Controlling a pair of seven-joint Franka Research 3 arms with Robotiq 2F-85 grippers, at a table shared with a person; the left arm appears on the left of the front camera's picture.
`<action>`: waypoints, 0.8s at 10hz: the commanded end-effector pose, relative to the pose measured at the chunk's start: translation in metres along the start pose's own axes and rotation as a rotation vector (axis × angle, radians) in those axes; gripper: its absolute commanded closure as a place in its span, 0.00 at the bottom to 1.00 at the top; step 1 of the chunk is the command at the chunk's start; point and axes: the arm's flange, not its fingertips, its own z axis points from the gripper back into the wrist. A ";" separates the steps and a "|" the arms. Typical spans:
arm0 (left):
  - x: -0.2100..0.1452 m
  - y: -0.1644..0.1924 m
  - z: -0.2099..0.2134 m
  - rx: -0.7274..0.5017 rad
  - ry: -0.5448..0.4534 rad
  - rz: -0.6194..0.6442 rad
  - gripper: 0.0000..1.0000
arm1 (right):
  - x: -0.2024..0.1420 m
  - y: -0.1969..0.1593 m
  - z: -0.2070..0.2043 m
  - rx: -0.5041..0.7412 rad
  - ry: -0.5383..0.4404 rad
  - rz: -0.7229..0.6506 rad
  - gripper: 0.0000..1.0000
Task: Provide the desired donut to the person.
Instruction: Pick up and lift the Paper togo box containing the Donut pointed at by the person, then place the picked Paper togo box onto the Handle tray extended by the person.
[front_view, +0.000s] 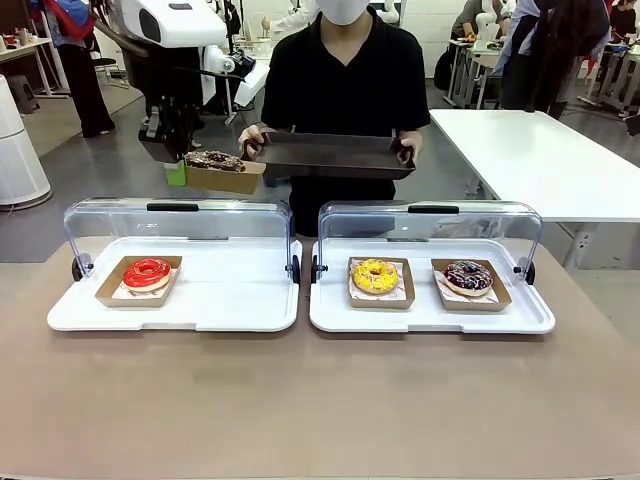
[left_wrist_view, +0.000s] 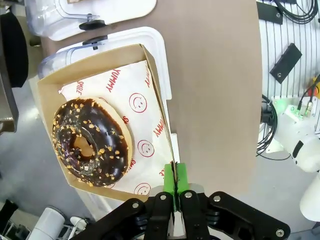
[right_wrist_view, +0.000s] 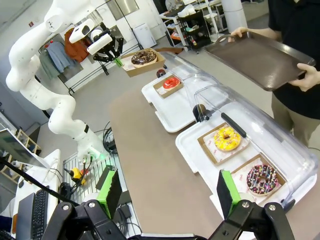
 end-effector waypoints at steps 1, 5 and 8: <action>0.001 0.000 0.001 -0.002 0.004 -0.001 1.00 | 0.000 0.000 0.001 0.011 -0.012 0.007 0.00; 0.001 0.000 0.001 -0.002 0.004 -0.001 1.00 | 0.000 0.000 0.001 0.011 -0.012 0.007 0.00; 0.001 0.000 0.001 -0.002 0.004 -0.001 1.00 | 0.000 0.000 0.001 0.011 -0.012 0.007 0.00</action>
